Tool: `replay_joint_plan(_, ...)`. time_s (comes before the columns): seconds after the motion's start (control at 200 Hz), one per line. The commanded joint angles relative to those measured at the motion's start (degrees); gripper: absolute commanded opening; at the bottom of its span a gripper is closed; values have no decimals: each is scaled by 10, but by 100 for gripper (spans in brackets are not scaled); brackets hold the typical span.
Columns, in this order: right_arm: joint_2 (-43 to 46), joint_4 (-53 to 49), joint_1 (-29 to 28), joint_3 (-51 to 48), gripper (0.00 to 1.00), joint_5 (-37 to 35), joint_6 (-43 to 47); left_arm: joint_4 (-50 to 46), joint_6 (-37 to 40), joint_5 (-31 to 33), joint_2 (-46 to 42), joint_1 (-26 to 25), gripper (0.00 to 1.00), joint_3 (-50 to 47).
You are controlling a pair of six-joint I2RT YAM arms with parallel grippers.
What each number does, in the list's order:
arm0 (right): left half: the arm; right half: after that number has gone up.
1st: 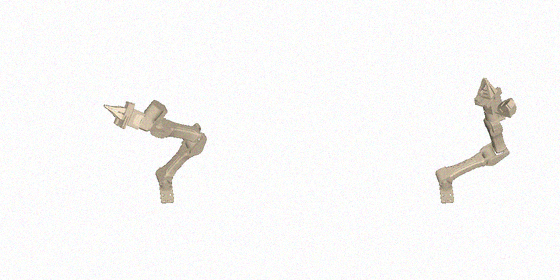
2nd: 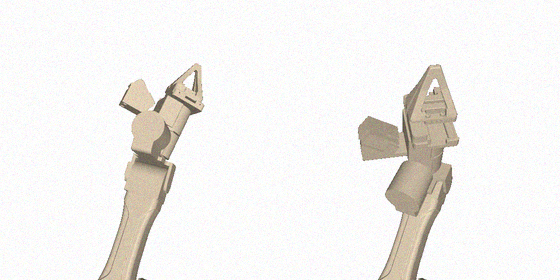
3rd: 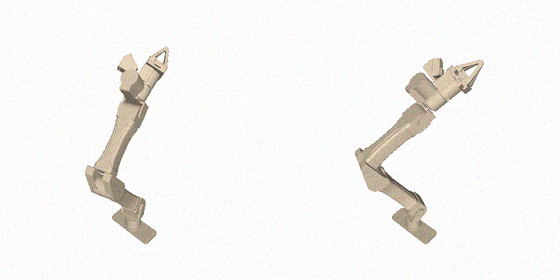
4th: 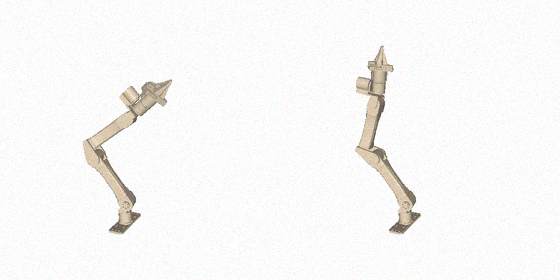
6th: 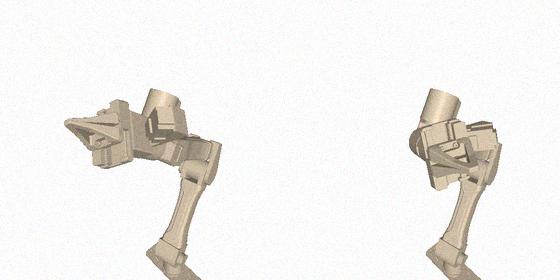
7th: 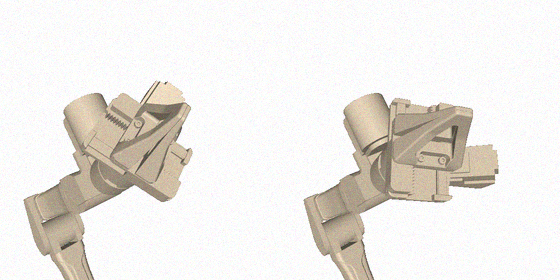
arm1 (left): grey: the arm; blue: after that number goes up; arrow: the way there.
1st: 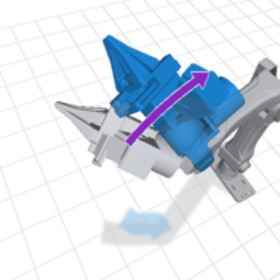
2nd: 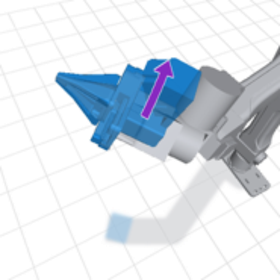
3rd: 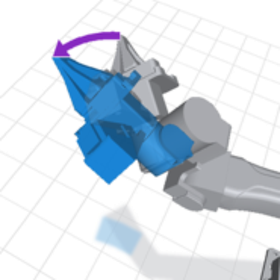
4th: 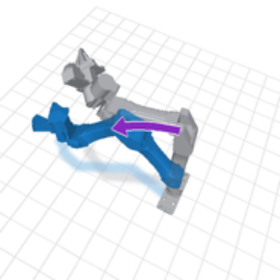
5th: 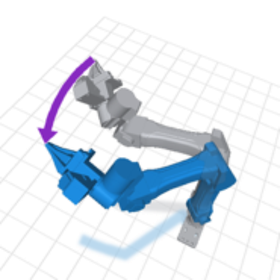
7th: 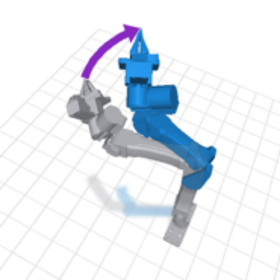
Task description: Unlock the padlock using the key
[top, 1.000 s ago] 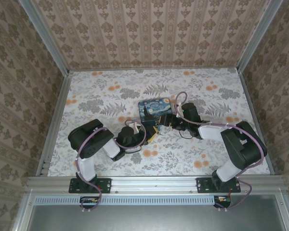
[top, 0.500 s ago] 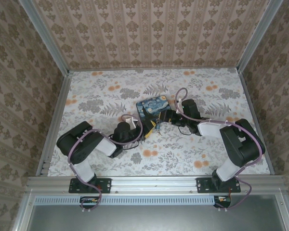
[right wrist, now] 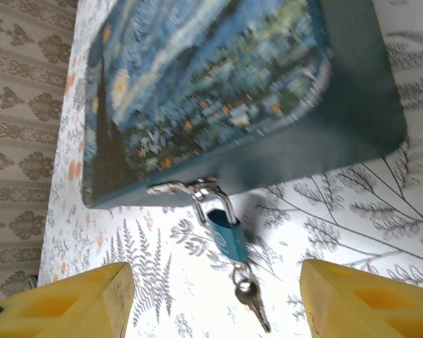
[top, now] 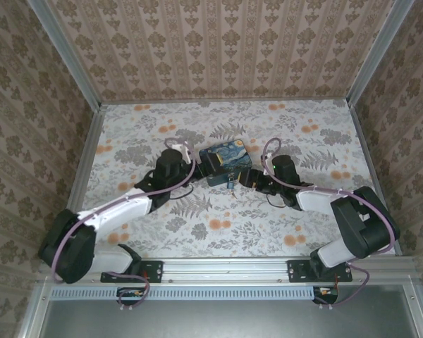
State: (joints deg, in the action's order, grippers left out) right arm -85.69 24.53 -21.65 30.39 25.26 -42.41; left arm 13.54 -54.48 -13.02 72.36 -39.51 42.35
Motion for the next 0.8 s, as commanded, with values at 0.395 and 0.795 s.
replay_joint_plan(0.395, -83, 97, -53, -16, 44, -63, -2, -315, 201, 99, 27, 65, 96, 162)
replay_joint_plan(0.795, -120, 124, -71, -7, 39, -68, 10, -312, 207, 99, 84, 74, 100, 184)
